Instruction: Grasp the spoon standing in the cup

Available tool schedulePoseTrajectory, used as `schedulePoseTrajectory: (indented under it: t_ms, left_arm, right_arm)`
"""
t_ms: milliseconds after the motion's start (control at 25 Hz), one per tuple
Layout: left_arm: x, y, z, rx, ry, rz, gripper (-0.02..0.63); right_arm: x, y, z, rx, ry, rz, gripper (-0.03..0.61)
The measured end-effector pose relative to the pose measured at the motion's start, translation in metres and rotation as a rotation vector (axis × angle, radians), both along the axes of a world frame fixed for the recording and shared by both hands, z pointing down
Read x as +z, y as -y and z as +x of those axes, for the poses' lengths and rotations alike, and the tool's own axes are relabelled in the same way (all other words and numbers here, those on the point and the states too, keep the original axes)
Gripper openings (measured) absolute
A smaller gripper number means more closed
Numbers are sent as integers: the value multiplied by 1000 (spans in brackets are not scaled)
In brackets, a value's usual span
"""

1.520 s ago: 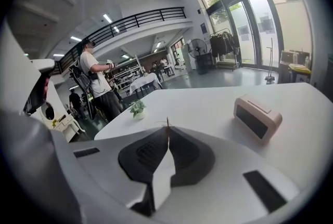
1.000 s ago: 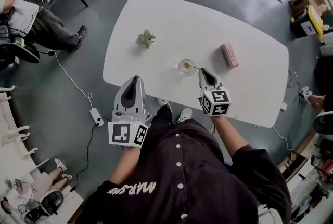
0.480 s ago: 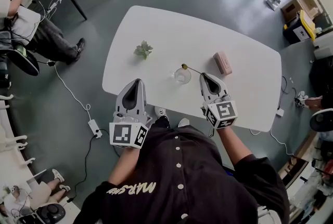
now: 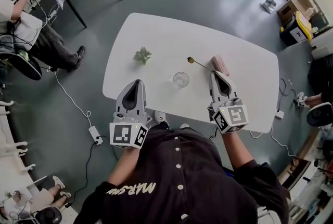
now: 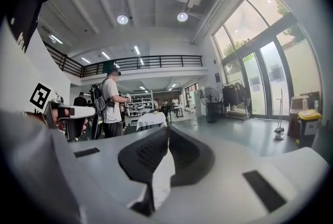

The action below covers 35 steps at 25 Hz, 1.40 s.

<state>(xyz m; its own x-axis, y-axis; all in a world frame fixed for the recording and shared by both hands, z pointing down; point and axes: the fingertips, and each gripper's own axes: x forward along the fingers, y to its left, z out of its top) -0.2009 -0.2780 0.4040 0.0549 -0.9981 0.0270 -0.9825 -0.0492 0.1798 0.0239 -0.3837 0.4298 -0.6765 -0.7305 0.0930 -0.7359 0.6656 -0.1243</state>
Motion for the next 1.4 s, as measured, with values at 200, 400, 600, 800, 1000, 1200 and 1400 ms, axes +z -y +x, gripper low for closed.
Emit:
schedulePoseTrajectory:
  t_ms: [200, 400, 600, 800, 1000, 1200, 1400]
  left_arm:
    - [-10, 4, 0, 0, 0, 24, 10]
    - [-19, 4, -6, -8, 42, 43, 9]
    - [-29, 6, -16, -23, 81, 65, 10]
    - [-32, 8, -16, -24, 93, 78, 10]
    - [-34, 10, -16, -28, 102, 79, 11]
    - [-35, 10, -17, -32, 102, 84, 9]
    - [-33, 7, -17, -37, 101, 79, 10]
  right_arm:
    - [-28, 5, 5, 31, 7, 76, 11]
    - [-47, 5, 6, 31, -9, 151, 11]
    - [-58, 5, 8, 36, 15, 170, 11]
    - [-65, 4, 12, 42, 23, 182, 11]
    - [-71, 3, 17, 42, 20, 195, 9]
    - [-64, 1, 13, 26, -2, 184, 9]
    - [-61, 0, 12, 20, -1, 179, 9]
